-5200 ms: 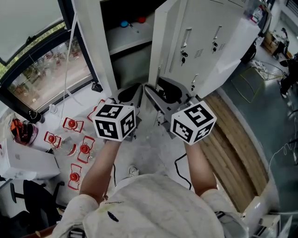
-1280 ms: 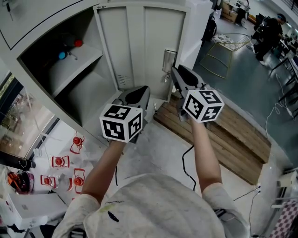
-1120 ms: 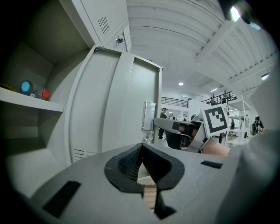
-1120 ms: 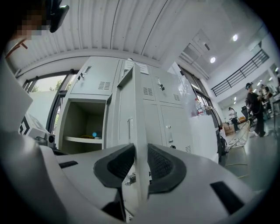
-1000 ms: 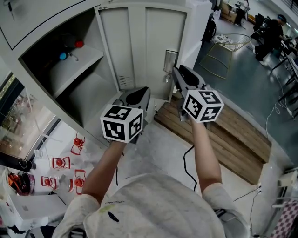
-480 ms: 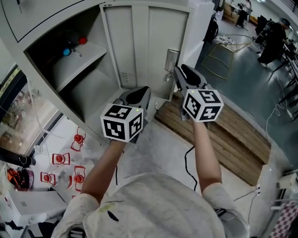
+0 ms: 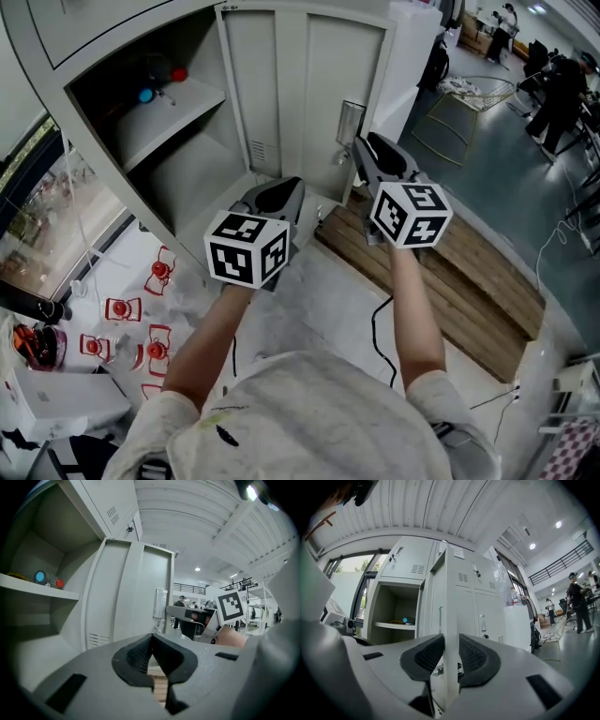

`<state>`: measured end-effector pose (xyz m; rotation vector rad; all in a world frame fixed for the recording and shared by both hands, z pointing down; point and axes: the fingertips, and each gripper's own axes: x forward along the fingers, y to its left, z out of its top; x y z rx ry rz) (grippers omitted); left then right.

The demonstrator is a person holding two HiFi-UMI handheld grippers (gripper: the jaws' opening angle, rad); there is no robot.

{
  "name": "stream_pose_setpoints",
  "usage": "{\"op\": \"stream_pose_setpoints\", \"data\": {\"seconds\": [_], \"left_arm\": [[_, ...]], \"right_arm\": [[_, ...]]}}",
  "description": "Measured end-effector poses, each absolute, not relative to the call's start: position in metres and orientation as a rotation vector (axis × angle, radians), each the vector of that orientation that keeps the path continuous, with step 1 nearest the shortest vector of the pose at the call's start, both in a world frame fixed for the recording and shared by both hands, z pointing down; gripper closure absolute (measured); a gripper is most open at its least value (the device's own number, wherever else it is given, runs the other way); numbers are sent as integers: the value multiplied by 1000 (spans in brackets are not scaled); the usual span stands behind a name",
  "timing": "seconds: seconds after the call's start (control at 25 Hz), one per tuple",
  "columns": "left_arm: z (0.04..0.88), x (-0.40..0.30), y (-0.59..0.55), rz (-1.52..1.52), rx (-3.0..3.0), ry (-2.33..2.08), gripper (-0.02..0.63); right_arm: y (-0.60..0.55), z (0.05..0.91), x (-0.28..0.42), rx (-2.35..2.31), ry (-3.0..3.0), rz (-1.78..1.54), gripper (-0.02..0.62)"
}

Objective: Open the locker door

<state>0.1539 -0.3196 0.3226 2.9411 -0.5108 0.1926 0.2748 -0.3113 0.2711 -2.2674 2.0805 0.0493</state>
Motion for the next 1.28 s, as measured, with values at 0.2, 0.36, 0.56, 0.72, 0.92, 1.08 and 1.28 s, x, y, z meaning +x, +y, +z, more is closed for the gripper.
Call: {"op": "stream_pose_setpoints", "data": {"seconds": [0.2,0.36,0.56,0.72,0.92,1.08,1.28], "left_arm": [[324,146,-321,187,2927,-540,600],[324,144,-315,183,2925,-541,600],[324,141,-311,187,2921,-551,600],[323,137,-310,187,2920,-563,600],[323,133,-310,191,2919,-575,600],[324,132,-308,193,2919,-582,600],[323,129,-308,195,2917,-595,600]], "right_arm": [[-310,271,267,-2245,2100,51,500],[-308,271,260,-2240,2118,52,500],[-305,270,253,-2222,2139,52,500],[-303,268,250,-2200,2143,48,500],[-300,264,247,-2170,2135,64,499],[-298,263,245,-2163,2138,61,494],[-293,261,242,-2167,2126,72,495]]}}
